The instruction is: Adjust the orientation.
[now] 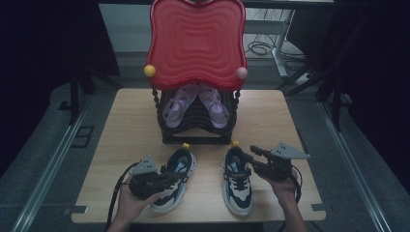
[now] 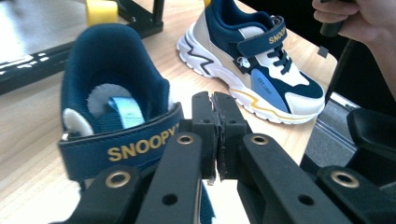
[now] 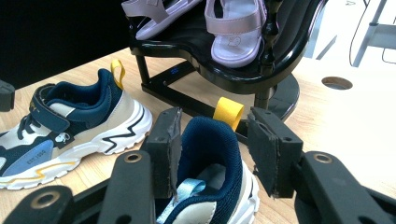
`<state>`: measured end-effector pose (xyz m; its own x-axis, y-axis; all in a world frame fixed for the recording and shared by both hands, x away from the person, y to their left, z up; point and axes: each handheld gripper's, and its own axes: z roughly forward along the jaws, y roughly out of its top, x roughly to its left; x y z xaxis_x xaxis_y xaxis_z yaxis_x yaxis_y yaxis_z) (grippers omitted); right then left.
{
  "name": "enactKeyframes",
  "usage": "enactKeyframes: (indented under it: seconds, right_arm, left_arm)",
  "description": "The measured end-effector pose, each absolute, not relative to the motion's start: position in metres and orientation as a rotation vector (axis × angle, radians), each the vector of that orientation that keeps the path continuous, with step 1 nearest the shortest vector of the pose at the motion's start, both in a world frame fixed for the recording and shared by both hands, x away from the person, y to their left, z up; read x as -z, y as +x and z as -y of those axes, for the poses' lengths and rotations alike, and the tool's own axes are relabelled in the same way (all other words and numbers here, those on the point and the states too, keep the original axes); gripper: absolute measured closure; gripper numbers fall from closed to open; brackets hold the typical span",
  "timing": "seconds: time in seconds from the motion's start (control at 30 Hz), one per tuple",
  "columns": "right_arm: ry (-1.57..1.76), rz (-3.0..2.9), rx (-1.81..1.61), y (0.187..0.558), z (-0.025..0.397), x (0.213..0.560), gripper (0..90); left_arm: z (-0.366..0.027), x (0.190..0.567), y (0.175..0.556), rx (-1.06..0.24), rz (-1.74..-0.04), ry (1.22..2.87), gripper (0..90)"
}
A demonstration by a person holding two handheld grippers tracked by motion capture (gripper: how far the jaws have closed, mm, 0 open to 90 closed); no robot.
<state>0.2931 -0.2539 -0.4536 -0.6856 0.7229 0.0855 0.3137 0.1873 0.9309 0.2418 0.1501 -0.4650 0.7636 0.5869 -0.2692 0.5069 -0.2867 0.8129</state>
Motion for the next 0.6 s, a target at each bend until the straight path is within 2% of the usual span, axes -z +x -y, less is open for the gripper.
enactKeyframes:
  seconds: [0.6]
  right_arm:
    - [0.994, -2.085, -1.5, 0.293, 0.257, 0.455, 54.6]
  left_arm:
    - [-0.116, 0.494, 0.235, -0.052, -0.849, 2.048, 89.6]
